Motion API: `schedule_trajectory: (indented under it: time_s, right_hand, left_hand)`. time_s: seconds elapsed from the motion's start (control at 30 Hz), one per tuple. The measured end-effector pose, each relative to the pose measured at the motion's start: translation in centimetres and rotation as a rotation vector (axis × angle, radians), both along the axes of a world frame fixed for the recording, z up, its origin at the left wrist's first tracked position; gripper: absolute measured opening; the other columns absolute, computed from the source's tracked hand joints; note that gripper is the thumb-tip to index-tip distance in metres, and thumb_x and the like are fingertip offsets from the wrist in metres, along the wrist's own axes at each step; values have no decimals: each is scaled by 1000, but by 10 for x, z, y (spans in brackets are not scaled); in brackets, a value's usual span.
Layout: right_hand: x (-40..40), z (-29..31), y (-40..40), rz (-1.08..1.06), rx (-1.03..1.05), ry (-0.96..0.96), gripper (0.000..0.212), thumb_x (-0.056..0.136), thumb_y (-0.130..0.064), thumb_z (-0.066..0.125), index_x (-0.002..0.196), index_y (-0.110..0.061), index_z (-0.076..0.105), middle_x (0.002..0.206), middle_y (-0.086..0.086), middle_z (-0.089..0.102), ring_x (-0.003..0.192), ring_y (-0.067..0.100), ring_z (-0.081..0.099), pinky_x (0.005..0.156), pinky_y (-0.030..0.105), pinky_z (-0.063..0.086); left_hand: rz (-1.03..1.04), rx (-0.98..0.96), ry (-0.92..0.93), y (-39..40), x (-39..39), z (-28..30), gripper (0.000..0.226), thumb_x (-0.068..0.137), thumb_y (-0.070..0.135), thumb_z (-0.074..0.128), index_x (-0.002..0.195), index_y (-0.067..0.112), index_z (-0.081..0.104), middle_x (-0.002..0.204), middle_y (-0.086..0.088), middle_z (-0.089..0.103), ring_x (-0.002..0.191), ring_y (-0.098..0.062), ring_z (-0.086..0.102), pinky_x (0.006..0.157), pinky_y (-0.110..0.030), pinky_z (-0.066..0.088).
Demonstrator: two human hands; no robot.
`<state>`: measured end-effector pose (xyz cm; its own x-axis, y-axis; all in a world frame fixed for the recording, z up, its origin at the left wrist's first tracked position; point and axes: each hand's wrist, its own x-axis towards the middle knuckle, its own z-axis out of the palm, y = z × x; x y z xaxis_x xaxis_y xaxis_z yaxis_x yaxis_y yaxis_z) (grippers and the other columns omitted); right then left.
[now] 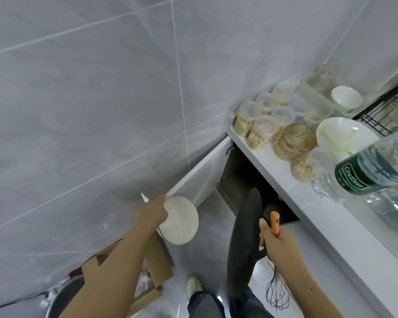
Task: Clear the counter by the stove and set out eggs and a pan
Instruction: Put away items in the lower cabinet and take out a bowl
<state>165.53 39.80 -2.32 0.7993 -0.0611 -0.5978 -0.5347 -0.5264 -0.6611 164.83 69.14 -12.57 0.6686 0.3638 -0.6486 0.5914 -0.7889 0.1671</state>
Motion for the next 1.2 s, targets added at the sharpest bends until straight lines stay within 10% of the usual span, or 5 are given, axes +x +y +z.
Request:
schedule_trajectory:
  time_s: [0.33, 0.63, 0.8, 1.0, 1.2]
  right_hand:
    - [-10, 6, -64, -9, -81, -30, 54, 98, -41, 44, 62, -1, 52, 59, 12, 50, 54, 20, 46, 56, 29, 38]
    - [-11, 5, -138, 86, -188, 16, 59, 92, -58, 36, 60, -9, 39, 56, 8, 43, 52, 20, 44, 56, 28, 38]
    - [-23, 0, -178, 65, -184, 23, 66, 96, -52, 42, 80, 8, 64, 50, 4, 37, 44, 13, 35, 42, 18, 31]
    - [-38, 0, -217, 45, -138, 85, 56, 92, -56, 43, 56, -16, 29, 46, -4, 33, 47, 15, 33, 51, 27, 29]
    - [-45, -7, -239, 24, -79, 93, 57, 92, -56, 44, 57, -13, 32, 49, 2, 34, 48, 17, 32, 52, 26, 30]
  left_hand:
    - [-172, -394, 102, -120, -43, -9, 66, 89, 2, 43, 148, 28, 28, 145, -9, 45, 129, -28, 45, 106, -36, 38]
    - [-303, -473, 103, -181, 20, 2, 79, 83, -5, 36, 143, 47, 28, 148, -2, 42, 123, -29, 51, 87, -32, 50]
    - [-405, -411, 232, -225, 39, 6, 75, 88, -4, 33, 150, 37, 21, 155, -1, 32, 136, -25, 38, 102, -28, 38]
    - [-335, -397, 245, -270, 57, 4, 77, 85, -7, 30, 151, 32, 21, 152, -8, 36, 130, -29, 44, 101, -37, 45]
    - [-204, -482, 216, -288, 64, 20, 75, 88, -2, 28, 147, 44, 27, 145, -5, 41, 107, -30, 54, 65, -39, 59]
